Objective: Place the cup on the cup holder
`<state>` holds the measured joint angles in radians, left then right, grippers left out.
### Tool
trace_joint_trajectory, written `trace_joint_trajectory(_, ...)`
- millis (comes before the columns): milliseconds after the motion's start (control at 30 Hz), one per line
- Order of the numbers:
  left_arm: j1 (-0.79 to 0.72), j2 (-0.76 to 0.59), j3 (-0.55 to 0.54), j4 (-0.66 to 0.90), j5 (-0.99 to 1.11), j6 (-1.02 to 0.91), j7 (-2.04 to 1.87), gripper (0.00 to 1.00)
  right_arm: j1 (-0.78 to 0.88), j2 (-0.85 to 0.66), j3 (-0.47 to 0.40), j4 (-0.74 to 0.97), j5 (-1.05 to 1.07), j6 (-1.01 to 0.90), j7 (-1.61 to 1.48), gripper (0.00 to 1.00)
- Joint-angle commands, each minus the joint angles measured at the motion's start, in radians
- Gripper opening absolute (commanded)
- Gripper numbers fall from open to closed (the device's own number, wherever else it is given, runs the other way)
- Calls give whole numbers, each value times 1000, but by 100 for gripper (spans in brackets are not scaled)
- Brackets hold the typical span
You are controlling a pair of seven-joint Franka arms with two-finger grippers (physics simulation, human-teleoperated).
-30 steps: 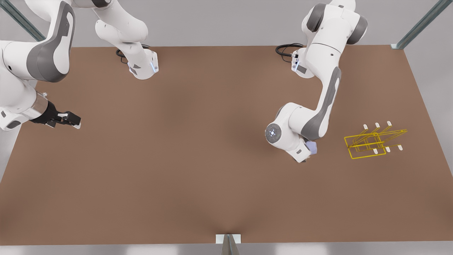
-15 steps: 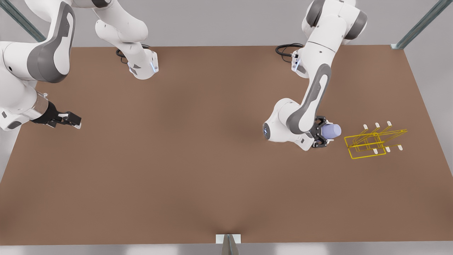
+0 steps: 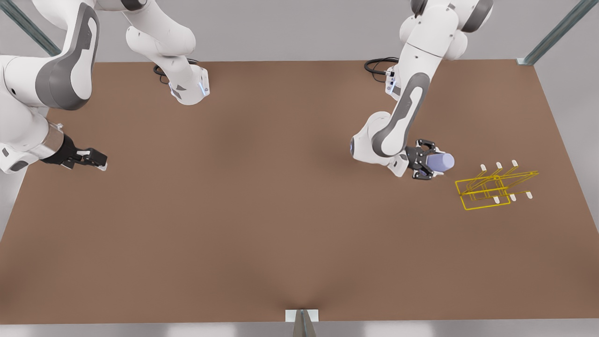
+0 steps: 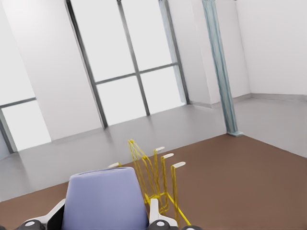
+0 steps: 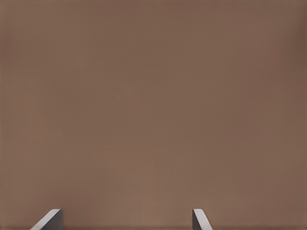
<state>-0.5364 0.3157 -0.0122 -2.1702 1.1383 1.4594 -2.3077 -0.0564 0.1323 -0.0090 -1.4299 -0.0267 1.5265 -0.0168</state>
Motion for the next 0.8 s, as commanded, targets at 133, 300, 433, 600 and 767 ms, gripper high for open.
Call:
trace_joint_trajectory(133,21,-46,12,-14,58,121,-246,77,-5,1,-3,2,-1,6,0,100)
trace_joint_trajectory(300,87,-53,14,-40,195,154,-249,77,-6,0,-3,2,-1,4,0,100)
trace_joint_trajectory(433,134,-72,14,-92,273,159,-274,77,-6,1,-3,0,-1,4,0,100)
trace_joint_trajectory(600,191,-155,14,-212,370,214,-308,77,-6,1,-3,0,-1,4,0,100)
trace_joint_trajectory(767,231,-196,11,-270,405,214,-311,77,-6,3,-3,0,-1,6,0,100)
